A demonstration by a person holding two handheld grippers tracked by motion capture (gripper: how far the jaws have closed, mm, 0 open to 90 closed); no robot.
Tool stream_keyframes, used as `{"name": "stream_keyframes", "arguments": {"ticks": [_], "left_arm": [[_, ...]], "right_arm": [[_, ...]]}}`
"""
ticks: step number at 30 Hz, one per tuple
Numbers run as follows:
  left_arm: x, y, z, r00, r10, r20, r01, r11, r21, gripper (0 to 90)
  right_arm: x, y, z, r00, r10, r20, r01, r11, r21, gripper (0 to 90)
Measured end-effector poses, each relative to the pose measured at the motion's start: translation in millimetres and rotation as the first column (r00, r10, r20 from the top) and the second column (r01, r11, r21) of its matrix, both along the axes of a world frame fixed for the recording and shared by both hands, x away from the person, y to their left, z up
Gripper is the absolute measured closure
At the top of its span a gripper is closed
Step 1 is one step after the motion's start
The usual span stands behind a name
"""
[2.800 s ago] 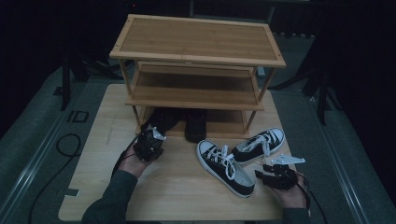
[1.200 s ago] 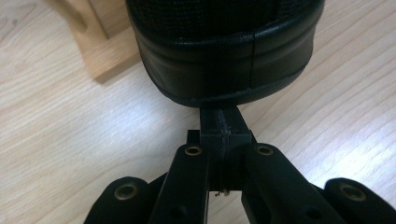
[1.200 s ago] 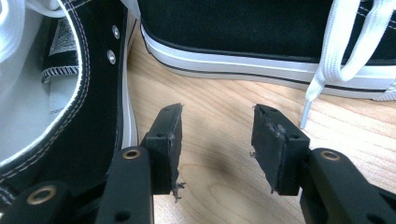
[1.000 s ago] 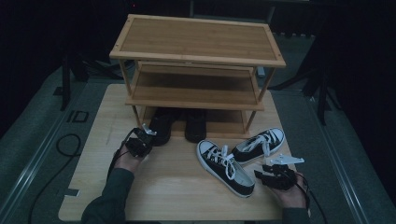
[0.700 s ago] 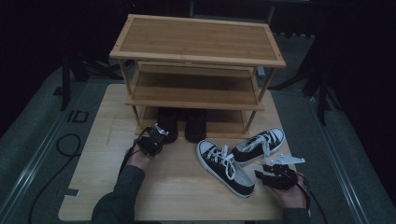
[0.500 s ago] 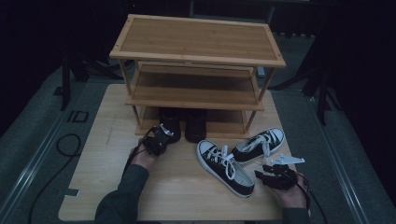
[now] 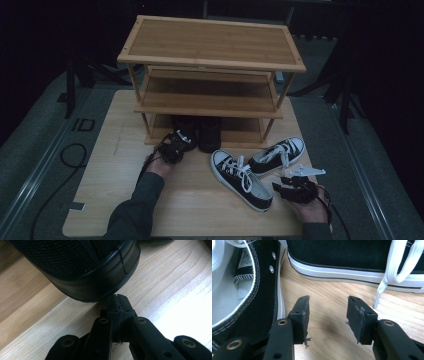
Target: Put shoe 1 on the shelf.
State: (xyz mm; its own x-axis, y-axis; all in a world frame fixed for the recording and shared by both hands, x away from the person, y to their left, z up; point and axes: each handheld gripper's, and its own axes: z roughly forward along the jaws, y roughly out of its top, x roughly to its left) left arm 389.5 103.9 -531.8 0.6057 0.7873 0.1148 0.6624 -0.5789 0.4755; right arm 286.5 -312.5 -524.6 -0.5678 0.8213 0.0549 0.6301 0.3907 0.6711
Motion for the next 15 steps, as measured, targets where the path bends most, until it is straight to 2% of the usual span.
{"name": "stream_keyframes", "arguments": {"ticks": [2,9,15], "left_arm": [[1.5,-1.0,-0.1,1.0,0.004,-0.001,-0.004,1.0,0.006,90.0],[2.7,0.2,-0.4,0.9999,0.012,-0.006,-0.012,0.9997,-0.019,89.4],[-0.8,3.5,4.2,0.9999,0.006,-0.012,-0.006,0.9988,-0.048,80.9]], "right_arm": [[-0.1,-0.4,0.2,1.0,-0.001,0.001,0.001,1.0,0.001,52.6],[-0.1,-0.3,0.0,1.0,0.001,-0.001,-0.001,1.0,0.0,52.6],[-0.3,-1.2,0.4,1.0,-0.001,-0.002,0.001,1.0,0.001,52.6]]}}
